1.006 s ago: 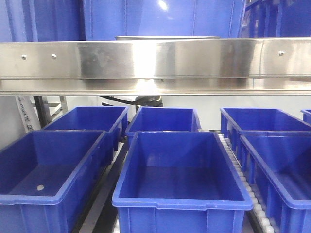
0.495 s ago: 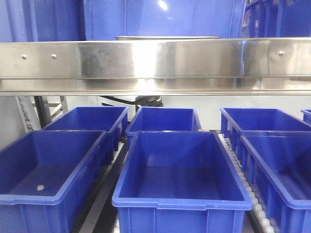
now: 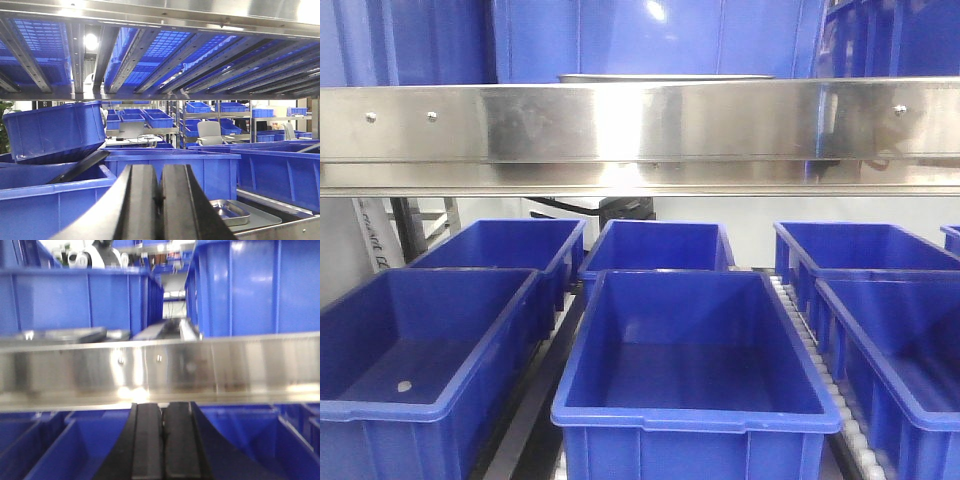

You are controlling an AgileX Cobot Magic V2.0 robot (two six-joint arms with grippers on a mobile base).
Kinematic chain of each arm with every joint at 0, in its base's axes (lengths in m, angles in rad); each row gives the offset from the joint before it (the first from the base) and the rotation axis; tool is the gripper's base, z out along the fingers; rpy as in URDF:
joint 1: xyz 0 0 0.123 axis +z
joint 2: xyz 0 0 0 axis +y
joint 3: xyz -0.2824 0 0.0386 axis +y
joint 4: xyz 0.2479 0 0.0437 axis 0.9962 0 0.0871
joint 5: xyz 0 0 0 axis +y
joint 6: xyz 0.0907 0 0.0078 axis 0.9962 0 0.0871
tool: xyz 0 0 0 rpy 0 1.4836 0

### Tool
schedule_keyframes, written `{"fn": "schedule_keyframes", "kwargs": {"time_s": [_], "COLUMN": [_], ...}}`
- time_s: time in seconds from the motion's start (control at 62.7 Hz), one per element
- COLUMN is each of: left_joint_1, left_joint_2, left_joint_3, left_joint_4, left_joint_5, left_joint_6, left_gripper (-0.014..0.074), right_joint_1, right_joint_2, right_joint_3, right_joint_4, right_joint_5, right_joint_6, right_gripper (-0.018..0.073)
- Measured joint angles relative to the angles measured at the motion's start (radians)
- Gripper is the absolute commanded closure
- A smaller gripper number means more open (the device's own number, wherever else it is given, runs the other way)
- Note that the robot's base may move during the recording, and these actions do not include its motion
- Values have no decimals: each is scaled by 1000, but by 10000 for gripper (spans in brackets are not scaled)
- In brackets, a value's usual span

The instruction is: Stack silver trays without gaps

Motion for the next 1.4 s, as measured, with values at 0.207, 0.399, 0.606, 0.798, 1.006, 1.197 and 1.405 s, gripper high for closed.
{"fn": "schedule_keyframes", "kwargs": {"time_s": [0.207,0.399,0.606,0.798,1.006,1.197,1.405], "left_joint_1": [0,0,0,0,0,0,0], "left_joint_2": [0,0,0,0,0,0,0], "left_joint_3": [0,0,0,0,0,0,0], "left_joint_4": [0,0,0,0,0,0,0], "left_joint_5": [0,0,0,0,0,0,0], "left_joint_6": [0,0,0,0,0,0,0], "left_gripper": [605,605,605,605,605,605,605], "right_joint_1": [0,0,0,0,0,0,0], "right_joint_2": [0,0,0,0,0,0,0], "right_joint_3": [0,0,0,0,0,0,0], "right_joint_4": [0,-9,-11,-13,-13,-13,-13], "right_joint_5": [34,36,42,42,42,42,42], "right_joint_6": [0,0,0,0,0,0,0], "right_gripper": [638,638,638,638,638,638,638]}}
